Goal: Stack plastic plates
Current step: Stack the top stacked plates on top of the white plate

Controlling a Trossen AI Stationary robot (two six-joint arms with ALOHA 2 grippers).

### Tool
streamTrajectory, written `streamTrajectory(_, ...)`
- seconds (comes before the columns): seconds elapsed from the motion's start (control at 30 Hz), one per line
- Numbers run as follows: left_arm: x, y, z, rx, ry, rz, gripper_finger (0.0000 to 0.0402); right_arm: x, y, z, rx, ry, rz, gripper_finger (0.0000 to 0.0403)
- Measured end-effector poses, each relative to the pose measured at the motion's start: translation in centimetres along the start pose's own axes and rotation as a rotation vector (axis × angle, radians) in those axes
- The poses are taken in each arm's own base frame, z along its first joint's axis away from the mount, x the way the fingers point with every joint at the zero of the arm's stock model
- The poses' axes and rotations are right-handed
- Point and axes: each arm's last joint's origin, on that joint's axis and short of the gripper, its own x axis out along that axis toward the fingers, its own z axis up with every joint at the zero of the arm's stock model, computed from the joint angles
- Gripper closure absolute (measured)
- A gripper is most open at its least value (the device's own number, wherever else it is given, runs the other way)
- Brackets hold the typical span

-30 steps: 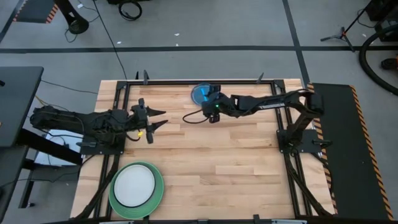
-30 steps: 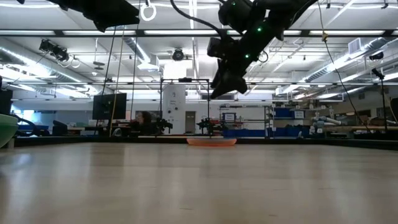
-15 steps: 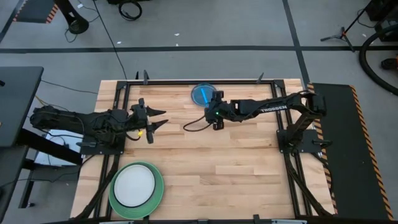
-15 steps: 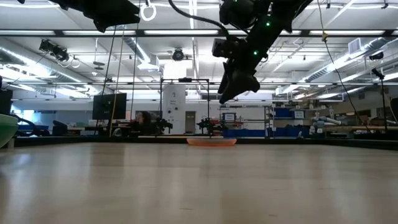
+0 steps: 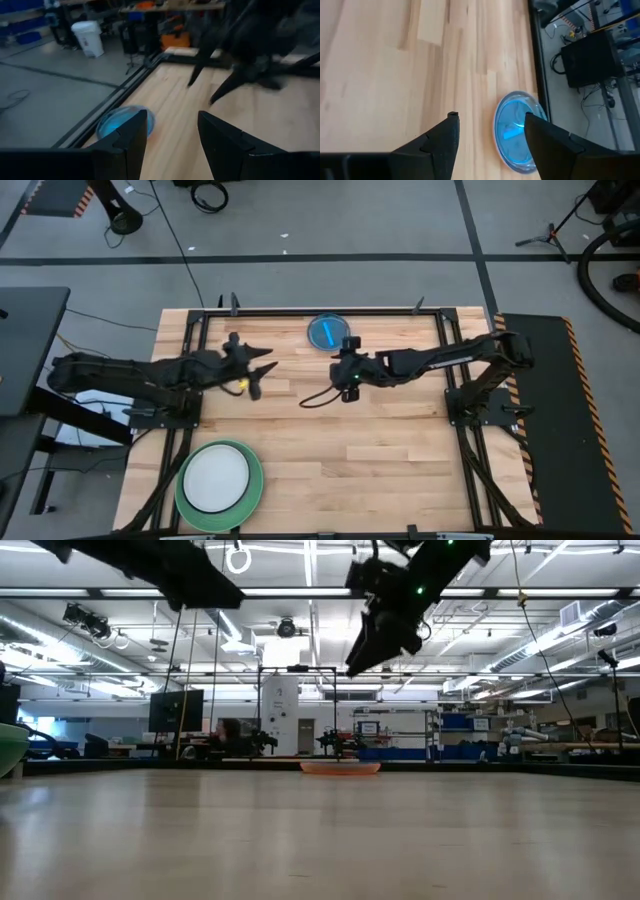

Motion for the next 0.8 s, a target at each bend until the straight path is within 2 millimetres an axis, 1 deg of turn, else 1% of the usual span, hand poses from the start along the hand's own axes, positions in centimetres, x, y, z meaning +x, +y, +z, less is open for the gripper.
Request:
streamTrajectory(0.13,2.5,-0.1,-1.0,0.054,0.038,0.008,0.0221,-2.3,-0.5,0.1,0.057,-0.020,0.009,0.0187)
streamTrajectory(0.23,4.5,0.0,-1.5,0.090,0.027,-0.033,0.0221,-4.3,-0.6,-0.6,0.094,0.016,0.058,0.0192)
streamTrajectory(0.33,6.6,0.8,-2.0,0.079,0.021,-0.059,0.0221,-6.0,-0.5,-1.4,0.167,0.076,0.090,0.0194)
streamTrajectory(0.43,8.8,2.2,-2.3,0.066,0.062,-0.090,0.0221,-7.5,0.0,-2.0,0.243,0.122,0.113,0.0194)
streamTrajectory(0.53,11.2,3.7,-2.7,0.044,0.105,-0.167,0.0221,-8.6,0.7,-2.1,0.312,0.136,0.132,0.0194)
streamTrajectory(0.67,14.8,4.9,-3.8,0.016,0.168,-0.253,0.0221,-9.4,2.0,-1.7,0.380,0.121,0.160,0.0194)
streamTrajectory(0.8,18.7,4.8,-5.7,0.057,0.279,-0.268,0.0221,-9.5,4.1,-1.6,0.403,0.107,0.195,0.0194)
